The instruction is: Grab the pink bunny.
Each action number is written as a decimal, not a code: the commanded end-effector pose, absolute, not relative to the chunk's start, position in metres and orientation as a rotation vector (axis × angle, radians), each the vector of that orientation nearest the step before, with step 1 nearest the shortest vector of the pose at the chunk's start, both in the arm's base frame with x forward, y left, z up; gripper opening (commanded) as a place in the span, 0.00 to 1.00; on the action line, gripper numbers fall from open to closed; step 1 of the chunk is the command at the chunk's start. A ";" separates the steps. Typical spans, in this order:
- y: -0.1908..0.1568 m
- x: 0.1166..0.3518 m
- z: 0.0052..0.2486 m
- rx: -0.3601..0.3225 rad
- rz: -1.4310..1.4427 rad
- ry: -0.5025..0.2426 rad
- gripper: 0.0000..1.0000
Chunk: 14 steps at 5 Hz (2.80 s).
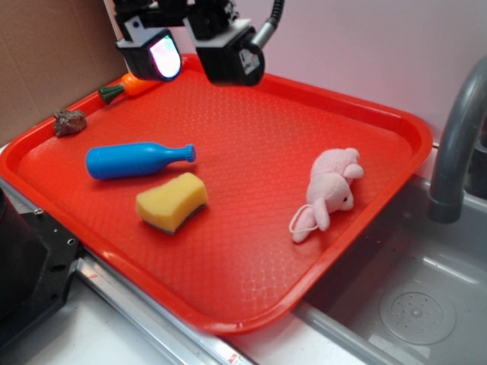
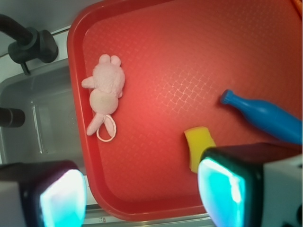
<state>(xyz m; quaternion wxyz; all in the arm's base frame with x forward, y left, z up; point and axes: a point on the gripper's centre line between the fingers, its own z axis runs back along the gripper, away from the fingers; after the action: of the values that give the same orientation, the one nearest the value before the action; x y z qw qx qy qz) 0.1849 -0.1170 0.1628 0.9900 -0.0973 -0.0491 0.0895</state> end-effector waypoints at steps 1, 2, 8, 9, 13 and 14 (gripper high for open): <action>-0.135 0.209 0.143 -0.194 0.151 -0.101 1.00; -0.146 0.225 0.123 -0.105 0.263 -0.157 1.00; -0.148 0.260 0.027 -0.101 0.132 0.041 0.04; -0.128 0.254 0.026 -0.076 0.027 0.124 0.00; -0.091 0.243 0.176 0.172 -0.064 -0.113 0.00; -0.063 0.242 0.215 0.145 -0.009 -0.187 0.00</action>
<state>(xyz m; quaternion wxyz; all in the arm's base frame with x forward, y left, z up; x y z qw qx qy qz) 0.2435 -0.0619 0.1933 0.9947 0.0840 -0.0592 -0.0092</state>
